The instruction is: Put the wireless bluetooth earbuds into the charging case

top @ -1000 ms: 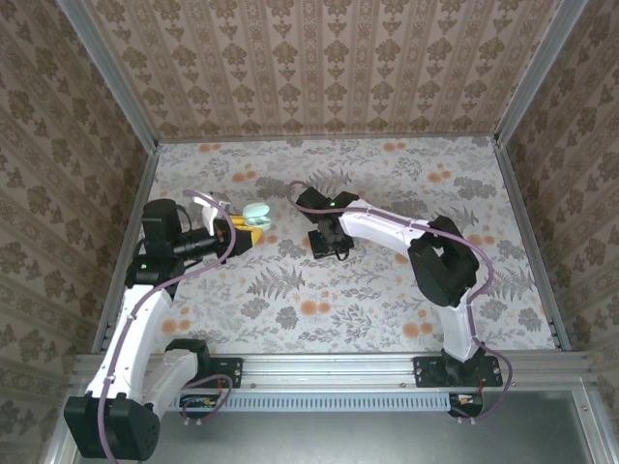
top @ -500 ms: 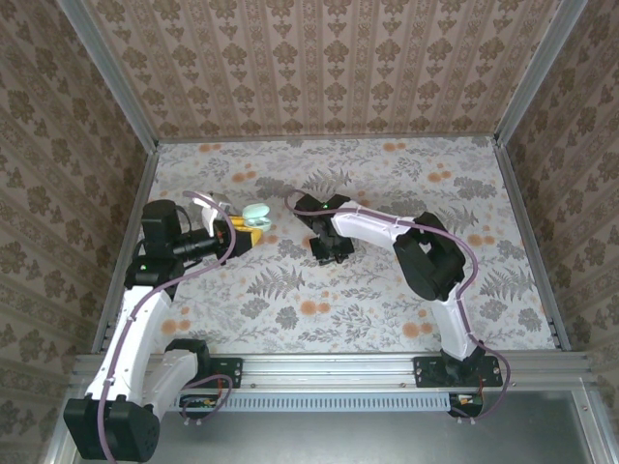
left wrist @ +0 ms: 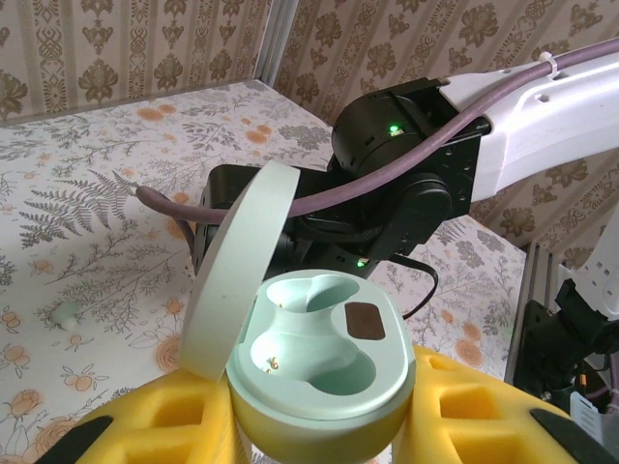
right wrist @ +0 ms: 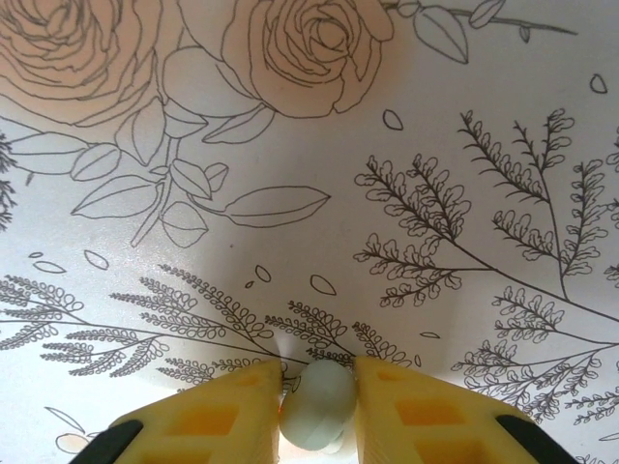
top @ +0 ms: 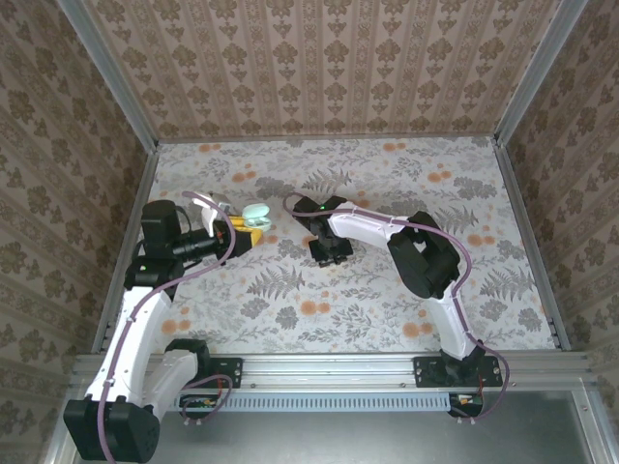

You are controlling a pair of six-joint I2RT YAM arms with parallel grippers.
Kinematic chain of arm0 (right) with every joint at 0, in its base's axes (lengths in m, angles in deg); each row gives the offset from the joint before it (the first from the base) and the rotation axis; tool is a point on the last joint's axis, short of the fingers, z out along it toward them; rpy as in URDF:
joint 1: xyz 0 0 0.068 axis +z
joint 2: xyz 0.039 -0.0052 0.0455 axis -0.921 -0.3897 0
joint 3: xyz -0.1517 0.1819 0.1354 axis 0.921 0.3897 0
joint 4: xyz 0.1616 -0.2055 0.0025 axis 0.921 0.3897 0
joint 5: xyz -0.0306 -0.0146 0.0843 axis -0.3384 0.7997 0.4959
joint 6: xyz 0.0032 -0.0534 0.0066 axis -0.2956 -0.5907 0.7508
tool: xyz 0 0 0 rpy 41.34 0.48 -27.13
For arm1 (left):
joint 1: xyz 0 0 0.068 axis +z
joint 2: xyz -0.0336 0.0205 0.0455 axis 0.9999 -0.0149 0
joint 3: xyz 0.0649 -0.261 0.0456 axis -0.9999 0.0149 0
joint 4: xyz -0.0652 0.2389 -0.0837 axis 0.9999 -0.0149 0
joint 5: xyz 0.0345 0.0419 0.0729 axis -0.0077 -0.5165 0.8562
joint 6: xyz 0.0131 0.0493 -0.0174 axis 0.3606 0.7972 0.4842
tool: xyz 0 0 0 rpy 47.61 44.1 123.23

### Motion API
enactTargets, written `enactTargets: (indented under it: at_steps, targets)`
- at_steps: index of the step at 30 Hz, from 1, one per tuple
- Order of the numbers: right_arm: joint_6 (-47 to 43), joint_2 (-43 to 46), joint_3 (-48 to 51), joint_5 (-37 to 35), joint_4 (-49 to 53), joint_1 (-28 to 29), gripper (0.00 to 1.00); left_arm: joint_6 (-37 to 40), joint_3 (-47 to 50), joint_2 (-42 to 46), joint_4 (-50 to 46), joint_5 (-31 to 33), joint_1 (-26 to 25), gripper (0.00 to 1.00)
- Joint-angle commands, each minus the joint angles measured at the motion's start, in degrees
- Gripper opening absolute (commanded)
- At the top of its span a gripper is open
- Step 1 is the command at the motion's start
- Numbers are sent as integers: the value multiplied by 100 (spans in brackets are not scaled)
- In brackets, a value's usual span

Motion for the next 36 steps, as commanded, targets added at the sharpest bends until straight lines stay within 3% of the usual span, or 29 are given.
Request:
enactTargets:
  at_steps: [1,6,10,17,25,30,36]
  targets:
    - [33,-63,-81,38,139,16,22,123,-19,92,6,-71,-27,16]
    - [130,526,309,297,-278,-83,19,30,30,39,191,-103,-40,16]
    - [325,1476,987,533,-921,-222,18,-202,166,-13,664,-139,-111,16]
    - [578,3203,1794,678,-1634,-289,19,-301,299,-171,1372,133,-623,16]
    - [890,4640,2028,1133,-2140,-241,17,-238,580,-258,2173,497,-1134,15]
    - [1281,5004,2103,1608,-2871,-57,17,-267,547,-394,2210,497,-1250,15]
    - [1411,4888,1795,1661,-3450,457,17,-307,551,-438,2356,580,-1435,15]
